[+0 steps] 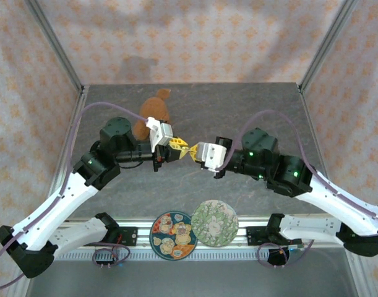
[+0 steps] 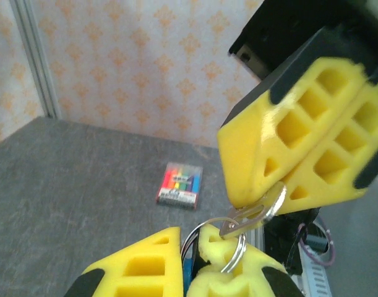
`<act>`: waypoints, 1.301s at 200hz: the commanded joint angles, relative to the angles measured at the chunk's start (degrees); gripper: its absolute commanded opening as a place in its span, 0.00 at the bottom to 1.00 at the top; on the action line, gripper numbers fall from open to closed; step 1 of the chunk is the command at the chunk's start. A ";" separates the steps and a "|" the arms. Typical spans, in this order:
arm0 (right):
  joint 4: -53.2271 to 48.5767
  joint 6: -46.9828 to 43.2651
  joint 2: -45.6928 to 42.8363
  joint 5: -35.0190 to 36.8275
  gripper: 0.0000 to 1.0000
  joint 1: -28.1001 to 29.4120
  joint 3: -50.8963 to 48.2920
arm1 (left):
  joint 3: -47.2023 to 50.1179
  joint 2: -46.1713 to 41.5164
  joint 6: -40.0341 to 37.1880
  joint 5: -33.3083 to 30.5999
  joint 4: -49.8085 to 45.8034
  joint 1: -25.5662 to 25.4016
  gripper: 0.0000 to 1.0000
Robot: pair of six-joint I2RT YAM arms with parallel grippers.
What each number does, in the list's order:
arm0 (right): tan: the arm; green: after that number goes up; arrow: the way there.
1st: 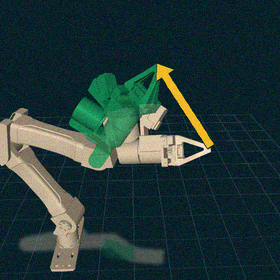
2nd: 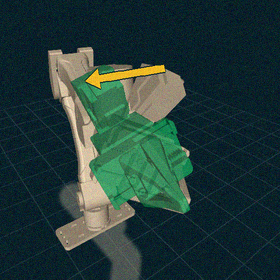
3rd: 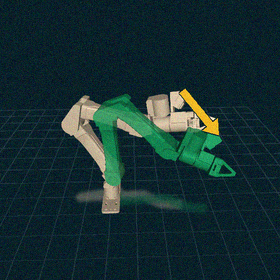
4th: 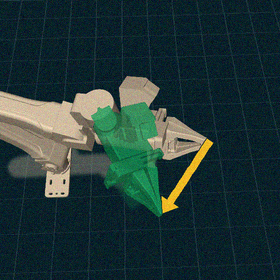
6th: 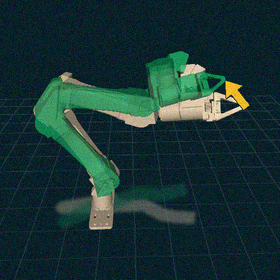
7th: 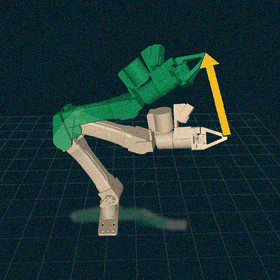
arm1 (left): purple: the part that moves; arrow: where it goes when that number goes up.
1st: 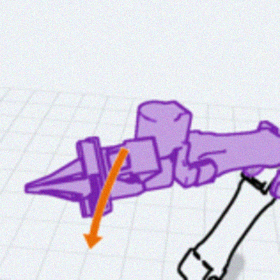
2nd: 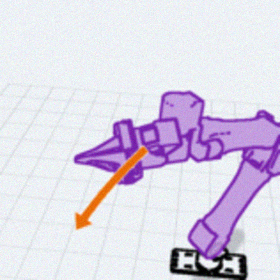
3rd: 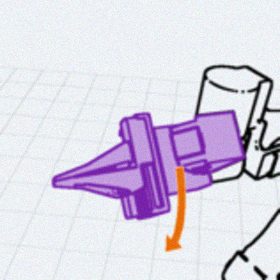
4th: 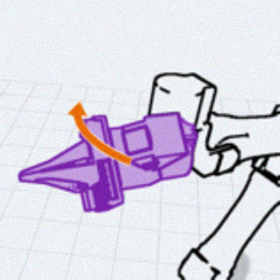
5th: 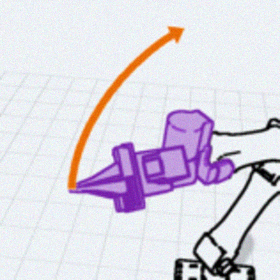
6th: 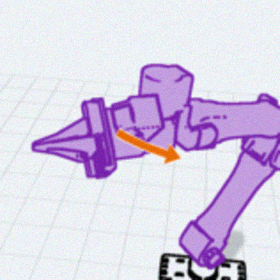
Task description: Remove the keys from the keyring
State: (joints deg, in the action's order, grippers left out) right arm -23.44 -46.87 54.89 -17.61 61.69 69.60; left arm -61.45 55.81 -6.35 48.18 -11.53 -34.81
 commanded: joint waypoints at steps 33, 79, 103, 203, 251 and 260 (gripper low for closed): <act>9.72 10.76 -9.77 -15.32 0.00 1.38 -12.22 | 2.04 -0.62 5.22 -14.26 16.34 4.84 0.00; 2.00 7.69 -6.48 -23.24 0.00 1.56 -8.48 | 0.14 -0.47 4.18 -15.06 13.40 4.89 0.00; -5.15 5.57 -3.22 -25.31 0.00 3.36 -4.92 | -0.70 0.43 4.22 -14.88 12.54 4.91 0.00; -21.72 -1.95 3.83 -21.86 0.00 10.11 3.26 | -4.66 3.92 4.59 -11.77 9.42 6.07 0.00; -28.73 -8.89 9.74 -19.72 0.00 10.20 8.80 | -7.28 5.75 3.26 -9.33 6.86 6.08 0.00; -29.18 -10.22 11.01 -18.79 0.00 10.20 9.80 | -7.74 6.03 2.72 -8.64 6.28 6.03 0.00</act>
State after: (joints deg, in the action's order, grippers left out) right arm -34.54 -50.52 61.06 -14.09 64.36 79.57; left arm -64.34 58.65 -4.95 53.76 -14.28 -32.82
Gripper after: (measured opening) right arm 0.045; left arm 0.056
